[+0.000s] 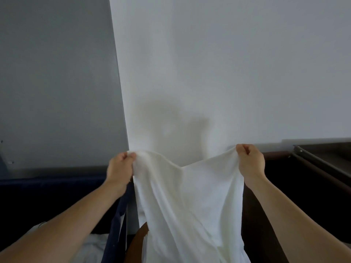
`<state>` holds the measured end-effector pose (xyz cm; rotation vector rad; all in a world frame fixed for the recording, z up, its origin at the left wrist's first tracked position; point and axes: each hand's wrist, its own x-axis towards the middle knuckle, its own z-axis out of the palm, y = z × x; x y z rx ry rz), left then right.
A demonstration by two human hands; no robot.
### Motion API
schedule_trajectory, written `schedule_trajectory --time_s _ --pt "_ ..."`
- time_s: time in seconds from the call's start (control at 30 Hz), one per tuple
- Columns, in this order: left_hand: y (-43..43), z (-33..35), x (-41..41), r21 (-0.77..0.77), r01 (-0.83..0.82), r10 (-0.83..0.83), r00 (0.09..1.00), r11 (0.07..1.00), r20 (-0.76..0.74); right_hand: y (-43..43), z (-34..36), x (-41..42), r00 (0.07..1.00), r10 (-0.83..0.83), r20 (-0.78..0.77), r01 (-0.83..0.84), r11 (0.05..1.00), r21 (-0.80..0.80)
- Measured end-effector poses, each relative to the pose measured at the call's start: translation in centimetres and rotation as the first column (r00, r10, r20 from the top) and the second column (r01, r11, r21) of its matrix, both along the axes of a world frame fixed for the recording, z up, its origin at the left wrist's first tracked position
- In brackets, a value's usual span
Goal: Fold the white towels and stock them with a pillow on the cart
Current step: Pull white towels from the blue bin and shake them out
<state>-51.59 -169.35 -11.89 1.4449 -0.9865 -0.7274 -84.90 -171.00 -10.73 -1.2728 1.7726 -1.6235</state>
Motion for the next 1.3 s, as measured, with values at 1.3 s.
schedule_trajectory --time_s 1.3 --pt "-0.7 5.1 -11.0 -0.179 0.545 -0.461 0.812 0.819 0.358 2.4 -5.9 4.4 0.886 0.463 0.013 -0.458 0.872 0.171"
